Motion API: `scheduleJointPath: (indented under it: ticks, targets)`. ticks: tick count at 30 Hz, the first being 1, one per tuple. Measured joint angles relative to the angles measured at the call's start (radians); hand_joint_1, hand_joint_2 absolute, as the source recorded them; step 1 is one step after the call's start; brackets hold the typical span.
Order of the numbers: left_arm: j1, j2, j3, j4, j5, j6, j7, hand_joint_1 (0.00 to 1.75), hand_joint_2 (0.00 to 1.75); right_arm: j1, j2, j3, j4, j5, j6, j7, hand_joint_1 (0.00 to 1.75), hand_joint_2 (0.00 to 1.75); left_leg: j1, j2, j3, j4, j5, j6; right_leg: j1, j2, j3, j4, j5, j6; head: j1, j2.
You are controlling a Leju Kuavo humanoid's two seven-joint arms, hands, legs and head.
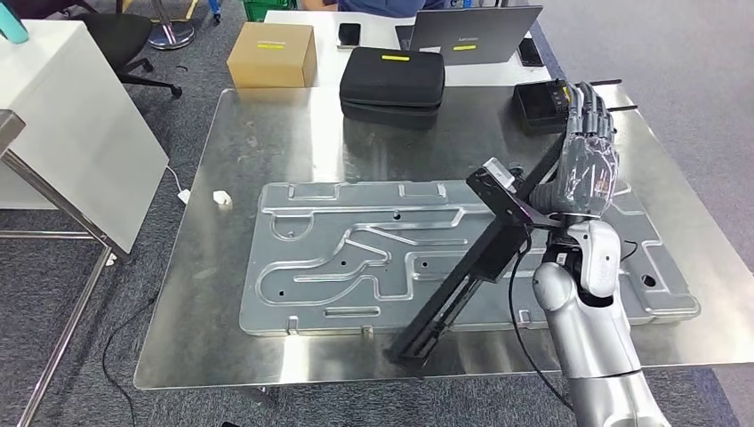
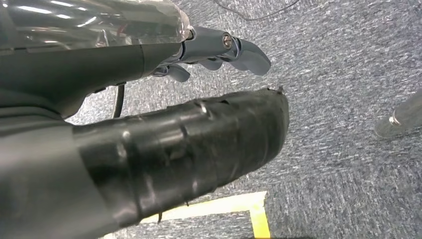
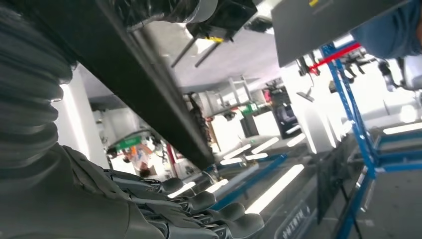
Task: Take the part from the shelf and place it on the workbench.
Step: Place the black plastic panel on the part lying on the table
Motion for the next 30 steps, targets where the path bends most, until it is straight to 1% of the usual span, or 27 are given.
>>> scheduleJointPath:
  ticks: [1, 2, 3, 4, 5, 6, 7, 9, 10, 11, 12, 13, 15, 16, 17, 18, 19, 20, 21, 22, 23, 25, 26, 27, 28, 29, 30]
  targets:
    - [0.001, 0.0, 0.0, 0.0, -0.001, 0.001, 0.001, 0.0, 0.0, -0.007, 0.0, 0.002, 0.014, -0.007, 0.004, 0.0, 0.0, 1.75, -0.002, -0.001, 0.0, 0.002, -0.001, 0.001, 0.0, 0.0, -0.024, 0.042, -0.007, 0.0, 0.0, 0.0]
    - [0.001, 0.0, 0.0, 0.0, -0.002, 0.002, 0.002, 0.0, 0.0, -0.015, 0.0, 0.004, 0.027, -0.016, 0.008, -0.001, 0.0, 1.75, -0.003, -0.002, 0.0, 0.004, -0.004, 0.002, 0.001, 0.0, -0.031, 0.046, 0.008, -0.002, 0.0, 0.0]
    - [0.001, 0.0, 0.0, 0.0, -0.002, 0.003, 0.003, 0.0, 0.0, -0.025, 0.0, 0.006, 0.041, -0.027, 0.014, -0.003, 0.0, 1.75, -0.005, -0.002, 0.001, 0.008, -0.006, 0.002, 0.001, 0.0, -0.018, 0.008, 0.041, -0.006, 0.0, 0.0]
    - [0.001, 0.0, 0.0, 0.0, -0.002, 0.003, 0.004, 0.0, 0.0, -0.038, 0.0, 0.009, 0.052, -0.037, 0.02, -0.005, 0.0, 1.75, -0.006, -0.003, 0.002, 0.011, -0.009, 0.001, 0.002, 0.0, 0.009, -0.058, 0.083, -0.012, 0.0, 0.0]
    - [0.0, 0.0, -0.001, 0.0, -0.002, 0.004, 0.004, 0.0, 0.0, -0.053, 0.0, 0.011, 0.061, -0.048, 0.026, -0.008, 0.0, 1.75, -0.008, -0.003, 0.001, 0.014, -0.012, -0.001, 0.005, 0.0, 0.038, -0.123, 0.113, -0.018, 0.0, 0.0]
    - [0.0, 0.0, -0.002, 0.0, -0.002, 0.004, 0.004, 0.0, 0.0, -0.07, 0.001, 0.014, 0.071, -0.06, 0.034, -0.011, 0.0, 1.75, -0.01, -0.004, -0.001, 0.017, -0.014, -0.004, 0.009, 0.0, 0.061, -0.176, 0.131, -0.024, 0.0, 0.0]
    - [0.0, 0.0, -0.003, 0.0, -0.003, 0.006, 0.004, 0.0, 0.0, -0.086, 0.002, 0.017, 0.08, -0.071, 0.044, -0.013, 0.0, 1.75, -0.011, -0.003, -0.003, 0.019, -0.014, -0.007, 0.012, 0.0, 0.072, -0.205, 0.136, -0.027, 0.0, 0.0]
    - [-0.001, 0.0, -0.005, 0.0, -0.003, 0.01, 0.004, 0.0, 0.0, -0.117, 0.003, 0.021, 0.096, -0.094, 0.068, -0.015, 0.0, 1.75, -0.012, -0.002, -0.006, 0.019, -0.013, -0.016, 0.016, 0.0, 0.075, -0.219, 0.134, -0.031, 0.0, 0.0]
    - [-0.001, 0.0, -0.006, 0.0, -0.004, 0.012, 0.005, 0.0, 0.0, -0.13, 0.004, 0.022, 0.103, -0.107, 0.08, -0.015, 0.0, 1.75, -0.011, -0.001, -0.007, 0.019, -0.016, -0.022, 0.013, -0.001, 0.077, -0.222, 0.136, -0.034, -0.001, 0.0]
    - [-0.001, 0.0, -0.006, 0.0, -0.004, 0.014, 0.005, 0.0, 0.0, -0.143, 0.005, 0.024, 0.109, -0.122, 0.089, -0.014, 0.0, 1.75, -0.011, -0.001, -0.01, 0.028, -0.024, -0.027, 0.009, -0.002, 0.079, -0.227, 0.138, -0.038, -0.001, 0.0]
    - [0.0, 0.0, -0.007, 0.0, -0.004, 0.016, 0.006, 0.0, 0.0, -0.158, 0.006, 0.024, 0.115, -0.139, 0.099, -0.014, 0.0, 1.75, -0.011, 0.0, -0.022, 0.055, -0.043, -0.032, 0.005, -0.003, 0.081, -0.232, 0.14, -0.043, -0.001, 0.0]
    - [0.0, 0.0, -0.009, 0.0, -0.004, 0.018, 0.006, 0.0, 0.0, -0.172, 0.008, 0.025, 0.121, -0.155, 0.106, -0.013, 0.0, 1.75, -0.009, 0.0, -0.043, 0.103, -0.07, -0.037, 0.003, -0.005, 0.083, -0.235, 0.141, -0.046, -0.002, 0.0]
    - [0.0, 0.0, -0.012, 0.0, -0.005, 0.02, 0.007, 0.0, 0.0, -0.197, 0.009, 0.025, 0.136, -0.178, 0.119, -0.012, 0.0, 1.75, -0.003, 0.001, -0.104, 0.235, -0.131, -0.045, 0.003, -0.006, 0.083, -0.235, 0.141, -0.049, -0.003, 0.0]
    - [0.001, 0.0, -0.014, 0.0, -0.005, 0.02, 0.008, 0.0, 0.0, -0.205, 0.009, 0.025, 0.145, -0.184, 0.123, -0.011, 0.0, 1.75, 0.0, 0.001, -0.129, 0.285, -0.145, -0.049, 0.003, -0.006, 0.084, -0.234, 0.14, -0.05, -0.003, 0.0]
    - [0.001, 0.0, -0.015, 0.0, -0.005, 0.021, 0.01, 0.0, 0.0, -0.211, 0.009, 0.025, 0.154, -0.19, 0.127, -0.01, 0.0, 1.75, 0.002, 0.001, -0.14, 0.302, -0.14, -0.052, 0.003, -0.005, 0.085, -0.234, 0.139, -0.05, -0.003, 0.0]
    - [0.001, 0.0, -0.016, 0.0, -0.006, 0.021, 0.012, 0.0, 0.0, -0.217, 0.009, 0.025, 0.163, -0.195, 0.129, -0.008, 0.0, 1.75, 0.004, 0.001, -0.133, 0.281, -0.116, -0.053, 0.003, -0.005, 0.086, -0.233, 0.138, -0.049, -0.003, 0.0]
    - [0.001, 0.0, -0.017, 0.0, -0.007, 0.023, 0.014, 0.0, 0.0, -0.224, 0.009, 0.025, 0.171, -0.199, 0.131, -0.007, 0.0, 1.75, 0.005, 0.002, -0.108, 0.223, -0.077, -0.053, 0.001, -0.004, 0.088, -0.231, 0.136, -0.047, -0.003, 0.0]
    - [0.001, 0.001, -0.018, 0.0, -0.008, 0.024, 0.016, 0.0, 0.0, -0.231, 0.009, 0.025, 0.178, -0.201, 0.133, -0.007, 0.0, 1.75, 0.006, 0.002, -0.075, 0.15, -0.043, -0.052, 0.0, -0.003, 0.089, -0.229, 0.133, -0.043, -0.002, 0.0]
    - [0.001, 0.001, -0.018, 0.0, -0.01, 0.025, 0.017, 0.0, 0.0, -0.241, 0.009, 0.025, 0.185, -0.202, 0.136, -0.007, 0.0, 1.75, 0.005, 0.002, -0.045, 0.086, -0.019, -0.05, 0.001, -0.002, 0.089, -0.226, 0.131, -0.039, -0.002, 0.0]
    - [0.001, 0.001, -0.019, 0.0, -0.011, 0.027, 0.018, 0.0, 0.0, -0.249, 0.009, 0.025, 0.192, -0.202, 0.138, -0.006, 0.0, 1.75, 0.004, 0.001, -0.025, 0.043, -0.007, -0.047, 0.003, -0.001, 0.088, -0.225, 0.129, -0.034, -0.002, 0.0]
    - [0.0, 0.001, -0.019, 0.0, -0.012, 0.028, 0.018, 0.0, 0.0, -0.255, 0.009, 0.025, 0.198, -0.203, 0.14, -0.006, 0.0, 1.75, 0.002, 0.001, -0.017, 0.024, -0.007, -0.044, 0.005, 0.0, 0.087, -0.225, 0.129, -0.029, -0.002, 0.0]
    - [0.0, 0.001, -0.02, 0.0, -0.012, 0.031, 0.019, 0.0, 0.0, -0.261, 0.009, 0.025, 0.208, -0.203, 0.141, -0.005, 0.0, 1.75, 0.002, 0.0, -0.015, 0.02, -0.007, -0.035, 0.008, 0.0, 0.086, -0.227, 0.13, -0.02, -0.001, 0.0]
    - [0.001, 0.001, -0.021, 0.0, -0.013, 0.032, 0.019, 0.0, 0.0, -0.263, 0.009, 0.025, 0.212, -0.201, 0.141, -0.005, 0.0, 1.75, 0.004, 0.0, -0.013, 0.016, -0.005, -0.029, 0.006, 0.0, 0.084, -0.221, 0.123, -0.015, -0.001, 0.0]
    - [0.001, 0.001, -0.021, 0.0, -0.013, 0.033, 0.02, 0.0, 0.0, -0.266, 0.009, 0.026, 0.215, -0.197, 0.141, -0.004, 0.0, 1.75, 0.006, 0.0, -0.011, 0.012, -0.003, -0.022, 0.005, 0.0, 0.075, -0.201, 0.109, -0.011, -0.001, 0.0]
    - [0.001, 0.001, -0.022, 0.0, -0.013, 0.033, 0.02, 0.0, 0.0, -0.269, 0.009, 0.027, 0.219, -0.189, 0.14, -0.002, 0.0, 1.75, 0.007, 0.001, -0.009, 0.008, -0.001, -0.015, 0.004, 0.001, 0.057, -0.161, 0.085, -0.008, -0.001, 0.0]
    - [0.0, 0.001, -0.022, 0.0, -0.013, 0.034, 0.02, 0.0, 0.0, -0.272, 0.009, 0.028, 0.225, -0.179, 0.138, 0.002, 0.0, 1.75, 0.007, 0.001, -0.008, 0.007, -0.001, -0.011, 0.003, 0.001, 0.03, -0.101, 0.056, -0.006, -0.001, 0.0]
    - [0.0, 0.001, -0.023, 0.0, -0.013, 0.034, 0.02, 0.0, 0.0, -0.275, 0.008, 0.03, 0.232, -0.165, 0.136, 0.008, 0.0, 1.75, 0.007, 0.001, -0.008, 0.007, -0.002, -0.007, 0.003, 0.001, -0.004, -0.031, 0.028, -0.004, -0.001, 0.0]
